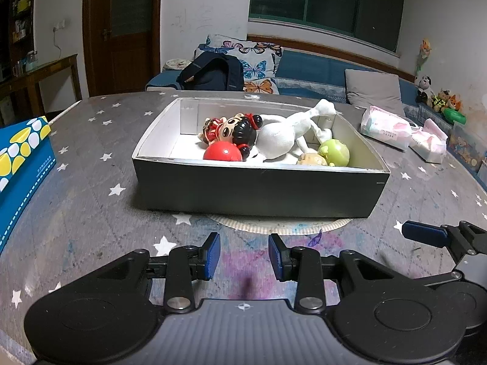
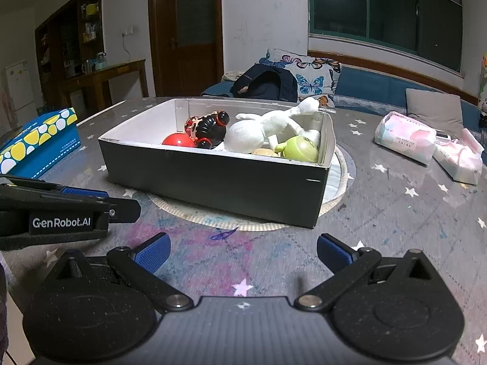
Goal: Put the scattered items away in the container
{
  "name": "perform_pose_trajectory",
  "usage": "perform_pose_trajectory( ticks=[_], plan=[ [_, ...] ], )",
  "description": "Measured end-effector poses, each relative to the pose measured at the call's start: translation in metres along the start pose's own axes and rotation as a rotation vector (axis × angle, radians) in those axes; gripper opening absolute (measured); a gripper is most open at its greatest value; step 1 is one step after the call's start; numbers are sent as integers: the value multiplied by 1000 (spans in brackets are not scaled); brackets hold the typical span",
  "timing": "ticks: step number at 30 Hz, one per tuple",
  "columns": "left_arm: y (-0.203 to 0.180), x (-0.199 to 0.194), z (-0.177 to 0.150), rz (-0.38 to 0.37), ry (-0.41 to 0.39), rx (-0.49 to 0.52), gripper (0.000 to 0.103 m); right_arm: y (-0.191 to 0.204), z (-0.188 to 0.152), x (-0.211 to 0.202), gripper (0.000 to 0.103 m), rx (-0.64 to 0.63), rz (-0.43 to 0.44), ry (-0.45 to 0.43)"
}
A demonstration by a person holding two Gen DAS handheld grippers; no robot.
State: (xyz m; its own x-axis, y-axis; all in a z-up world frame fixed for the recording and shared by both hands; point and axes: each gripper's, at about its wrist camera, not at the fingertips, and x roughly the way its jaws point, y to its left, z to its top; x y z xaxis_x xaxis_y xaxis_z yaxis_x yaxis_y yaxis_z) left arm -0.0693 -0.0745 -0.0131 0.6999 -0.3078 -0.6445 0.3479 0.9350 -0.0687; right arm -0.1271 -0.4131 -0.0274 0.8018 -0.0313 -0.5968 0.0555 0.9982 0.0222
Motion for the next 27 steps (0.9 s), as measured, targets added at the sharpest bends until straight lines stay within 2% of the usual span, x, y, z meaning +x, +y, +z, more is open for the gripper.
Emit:
perform_pose_trajectory(
  ticks=[27],
  plan=[
    [-1, 24, 17, 16, 25, 24, 37, -4, 18, 23, 103, 1, -15, 33]
  ],
)
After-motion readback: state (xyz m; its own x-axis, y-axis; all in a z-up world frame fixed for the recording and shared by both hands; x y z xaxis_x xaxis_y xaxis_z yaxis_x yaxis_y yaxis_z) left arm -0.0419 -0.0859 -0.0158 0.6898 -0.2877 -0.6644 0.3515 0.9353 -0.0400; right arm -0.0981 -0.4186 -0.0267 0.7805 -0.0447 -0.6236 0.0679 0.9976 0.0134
